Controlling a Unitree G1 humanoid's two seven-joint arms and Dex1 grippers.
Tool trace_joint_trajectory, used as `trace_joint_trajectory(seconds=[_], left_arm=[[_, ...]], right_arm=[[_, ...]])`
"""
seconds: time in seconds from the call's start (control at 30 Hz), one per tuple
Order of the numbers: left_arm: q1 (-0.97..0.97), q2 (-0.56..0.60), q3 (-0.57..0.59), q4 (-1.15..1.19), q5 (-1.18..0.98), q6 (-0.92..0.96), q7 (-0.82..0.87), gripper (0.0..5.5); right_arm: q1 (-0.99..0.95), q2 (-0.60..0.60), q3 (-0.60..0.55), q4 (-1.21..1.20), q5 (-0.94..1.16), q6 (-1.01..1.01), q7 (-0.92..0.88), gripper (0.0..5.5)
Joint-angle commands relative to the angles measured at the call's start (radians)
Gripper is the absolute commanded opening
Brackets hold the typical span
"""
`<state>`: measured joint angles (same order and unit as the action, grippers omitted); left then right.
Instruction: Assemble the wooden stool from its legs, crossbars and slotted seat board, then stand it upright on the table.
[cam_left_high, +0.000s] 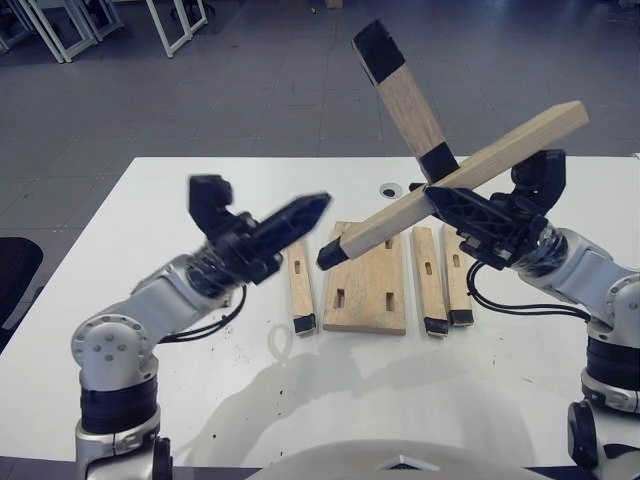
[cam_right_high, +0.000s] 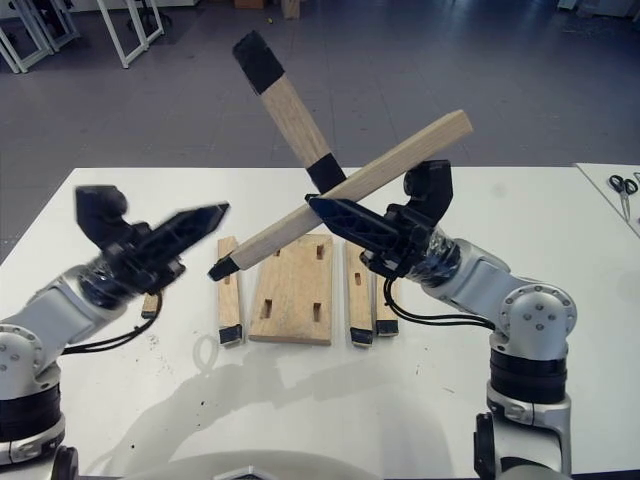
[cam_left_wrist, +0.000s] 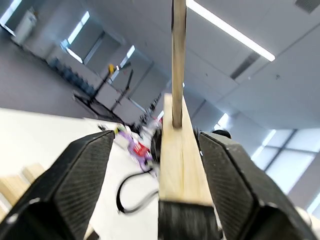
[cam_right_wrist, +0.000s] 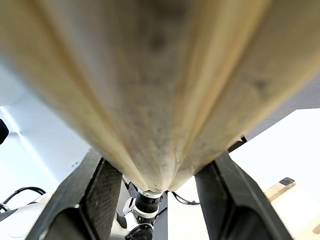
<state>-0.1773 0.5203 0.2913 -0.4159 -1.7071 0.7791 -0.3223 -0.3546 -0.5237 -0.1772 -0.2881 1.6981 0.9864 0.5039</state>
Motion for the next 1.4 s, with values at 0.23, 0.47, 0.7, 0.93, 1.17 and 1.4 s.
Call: trace_joint_trajectory(seconds=[0.23, 0.47, 0.7, 0.93, 1.17, 1.4], left_arm=[[0.041, 0.235, -0.522, 0.095, 1.184, -0.367, -0.144, 3.13], [0.010, 0.200, -0.785, 0.180, 1.587, -0.488, -0.200, 3.13], [-0.005, 0.172, -0.833, 0.232, 1.813, -0.479, -0.228, 3.13], [0.011, 0.309, -0.948, 0.219, 2.061, -0.385, -0.410, 3.13], [0.090, 0.386, -0.937, 0.199, 2.088, -0.515, -0.482, 3.13], [0.144, 0.477, -0.891, 0.246, 2.075, -0.829, -0.477, 3.13]], right_arm=[[0.029, -0.067, -0.029, 0.027, -0.349, -0.112, 0.041, 2.02], [0.059, -0.049, 0.035, 0.083, -0.640, -0.220, 0.041, 2.02], [0.072, -0.014, 0.041, 0.071, -0.726, -0.236, 0.078, 2.02], [0.063, 0.024, 0.033, 0.064, -0.794, -0.288, 0.094, 2.02], [0.034, 0.001, 0.087, 0.094, -0.932, -0.357, 0.167, 2.02], [0.051, -0.019, 0.243, 0.147, -1.145, -0.461, 0.271, 2.02]])
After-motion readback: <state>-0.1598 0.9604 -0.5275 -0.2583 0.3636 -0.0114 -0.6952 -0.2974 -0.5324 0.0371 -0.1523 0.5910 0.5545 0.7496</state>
